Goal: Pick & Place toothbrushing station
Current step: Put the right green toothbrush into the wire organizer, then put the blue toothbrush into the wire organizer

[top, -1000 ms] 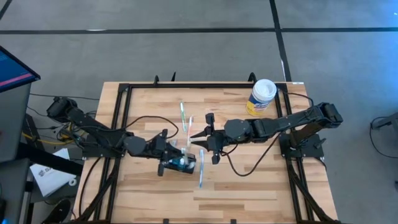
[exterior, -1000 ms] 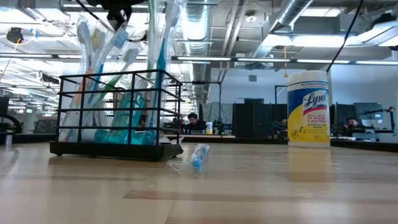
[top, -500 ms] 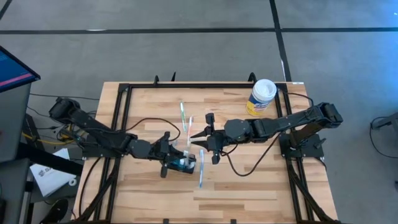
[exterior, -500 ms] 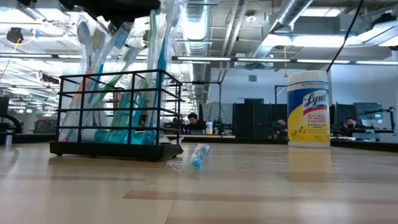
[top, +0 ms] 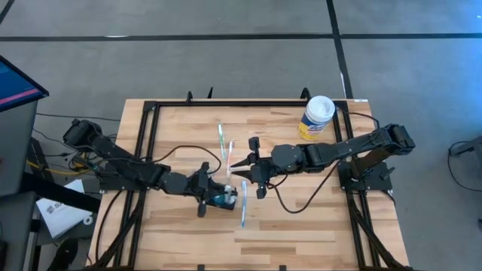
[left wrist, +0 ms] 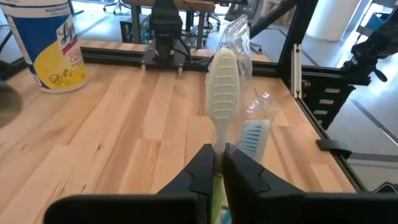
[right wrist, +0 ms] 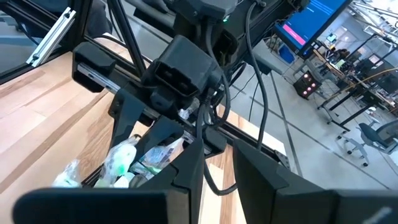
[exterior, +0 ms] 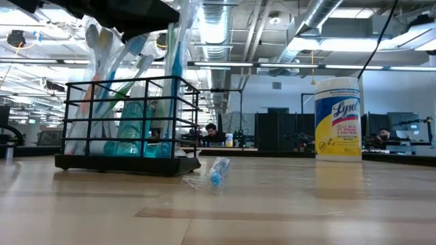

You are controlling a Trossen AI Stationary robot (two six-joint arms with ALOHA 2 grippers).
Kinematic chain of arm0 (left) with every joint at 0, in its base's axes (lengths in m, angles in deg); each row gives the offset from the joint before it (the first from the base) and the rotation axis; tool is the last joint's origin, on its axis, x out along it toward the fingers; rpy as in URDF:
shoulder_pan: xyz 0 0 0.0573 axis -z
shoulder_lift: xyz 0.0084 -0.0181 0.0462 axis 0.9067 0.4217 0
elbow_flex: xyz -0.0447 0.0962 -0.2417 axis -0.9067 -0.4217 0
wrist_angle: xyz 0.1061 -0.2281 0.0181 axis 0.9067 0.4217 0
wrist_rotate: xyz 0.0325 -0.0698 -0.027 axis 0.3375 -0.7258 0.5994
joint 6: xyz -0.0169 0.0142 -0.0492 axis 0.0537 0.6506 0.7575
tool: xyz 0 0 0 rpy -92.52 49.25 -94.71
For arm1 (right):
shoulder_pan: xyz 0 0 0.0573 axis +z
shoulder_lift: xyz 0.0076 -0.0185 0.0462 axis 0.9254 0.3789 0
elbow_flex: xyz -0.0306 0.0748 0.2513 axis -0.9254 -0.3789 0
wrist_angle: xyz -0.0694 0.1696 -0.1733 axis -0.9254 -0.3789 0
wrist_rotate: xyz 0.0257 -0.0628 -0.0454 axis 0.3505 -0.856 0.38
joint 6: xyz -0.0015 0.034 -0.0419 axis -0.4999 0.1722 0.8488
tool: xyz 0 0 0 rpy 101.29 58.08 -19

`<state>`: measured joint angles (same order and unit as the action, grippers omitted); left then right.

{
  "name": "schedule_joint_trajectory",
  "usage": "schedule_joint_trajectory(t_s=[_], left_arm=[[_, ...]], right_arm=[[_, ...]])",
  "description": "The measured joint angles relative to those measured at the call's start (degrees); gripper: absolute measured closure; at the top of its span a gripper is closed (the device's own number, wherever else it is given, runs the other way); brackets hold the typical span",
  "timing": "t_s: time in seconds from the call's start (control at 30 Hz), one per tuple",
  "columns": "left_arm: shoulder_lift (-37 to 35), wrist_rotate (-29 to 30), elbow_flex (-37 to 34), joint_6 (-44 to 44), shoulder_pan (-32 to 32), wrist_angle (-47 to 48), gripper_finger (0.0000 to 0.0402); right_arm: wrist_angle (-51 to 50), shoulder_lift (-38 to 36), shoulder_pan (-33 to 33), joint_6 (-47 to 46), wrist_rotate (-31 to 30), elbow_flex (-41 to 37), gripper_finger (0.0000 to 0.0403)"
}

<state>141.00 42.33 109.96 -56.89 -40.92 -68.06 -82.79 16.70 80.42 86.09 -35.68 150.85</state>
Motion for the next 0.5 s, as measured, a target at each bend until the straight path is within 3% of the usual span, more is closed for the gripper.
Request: schedule_joint_trajectory(t_s=[0.23, 0.5], left_arm=[[-0.39, -0.02, 0.0, 0.0, 0.0, -0.29, 0.0347], [-0.38, -0.02, 0.0, 0.01, 0.0, -0.28, 0.033]], right_arm=[[-1.08, 0.02, 0.0, 0.0, 0.02, 0.0, 0.0326], [-1.37, 0.02, 0.0, 0.0, 0.02, 0.0, 0.0326]])
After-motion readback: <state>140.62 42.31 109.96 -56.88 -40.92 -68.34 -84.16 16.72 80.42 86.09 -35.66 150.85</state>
